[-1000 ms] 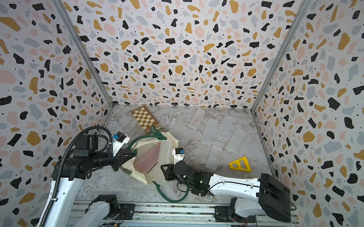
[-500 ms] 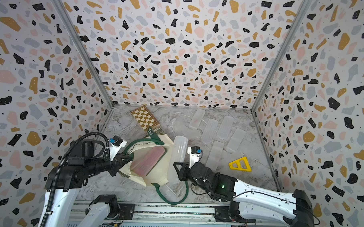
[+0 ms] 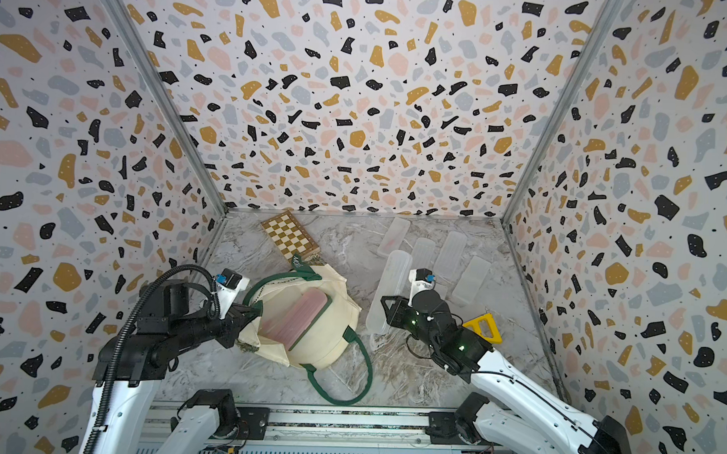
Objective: Take out the pencil case from the canvas bag
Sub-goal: Place the pencil case at the center of the board.
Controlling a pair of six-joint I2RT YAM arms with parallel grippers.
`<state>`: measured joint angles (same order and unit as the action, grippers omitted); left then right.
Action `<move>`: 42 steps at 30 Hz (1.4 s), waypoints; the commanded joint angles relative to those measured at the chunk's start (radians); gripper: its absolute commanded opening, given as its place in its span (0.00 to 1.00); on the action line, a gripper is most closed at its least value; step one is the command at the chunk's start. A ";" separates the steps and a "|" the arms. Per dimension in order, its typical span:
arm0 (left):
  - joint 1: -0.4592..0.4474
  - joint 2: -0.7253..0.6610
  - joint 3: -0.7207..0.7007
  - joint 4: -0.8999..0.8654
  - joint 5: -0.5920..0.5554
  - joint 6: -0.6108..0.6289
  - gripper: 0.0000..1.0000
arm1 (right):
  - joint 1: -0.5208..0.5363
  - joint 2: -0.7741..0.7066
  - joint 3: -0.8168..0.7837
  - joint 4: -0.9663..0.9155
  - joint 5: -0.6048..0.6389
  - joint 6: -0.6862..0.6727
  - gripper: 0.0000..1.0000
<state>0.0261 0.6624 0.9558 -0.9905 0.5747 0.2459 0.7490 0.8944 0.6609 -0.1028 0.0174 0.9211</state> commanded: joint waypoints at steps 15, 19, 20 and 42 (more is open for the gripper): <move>0.119 -0.044 -0.041 0.049 -0.052 0.001 0.00 | -0.221 0.135 0.007 0.017 -0.221 -0.094 0.13; 0.126 -0.049 -0.043 0.052 -0.049 0.001 0.00 | -0.223 0.152 -0.014 0.037 -0.228 -0.087 0.13; 0.126 -0.050 -0.043 0.053 -0.049 0.000 0.00 | -0.223 0.155 -0.022 0.044 -0.229 -0.086 0.13; 0.126 -0.054 -0.048 0.059 -0.031 0.009 0.00 | -0.222 0.273 -0.151 0.148 -0.280 -0.027 0.14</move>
<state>0.1440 0.6106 0.9211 -0.9588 0.5484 0.2493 0.5293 1.1633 0.5125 0.0044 -0.2478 0.8864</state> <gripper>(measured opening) 0.048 0.218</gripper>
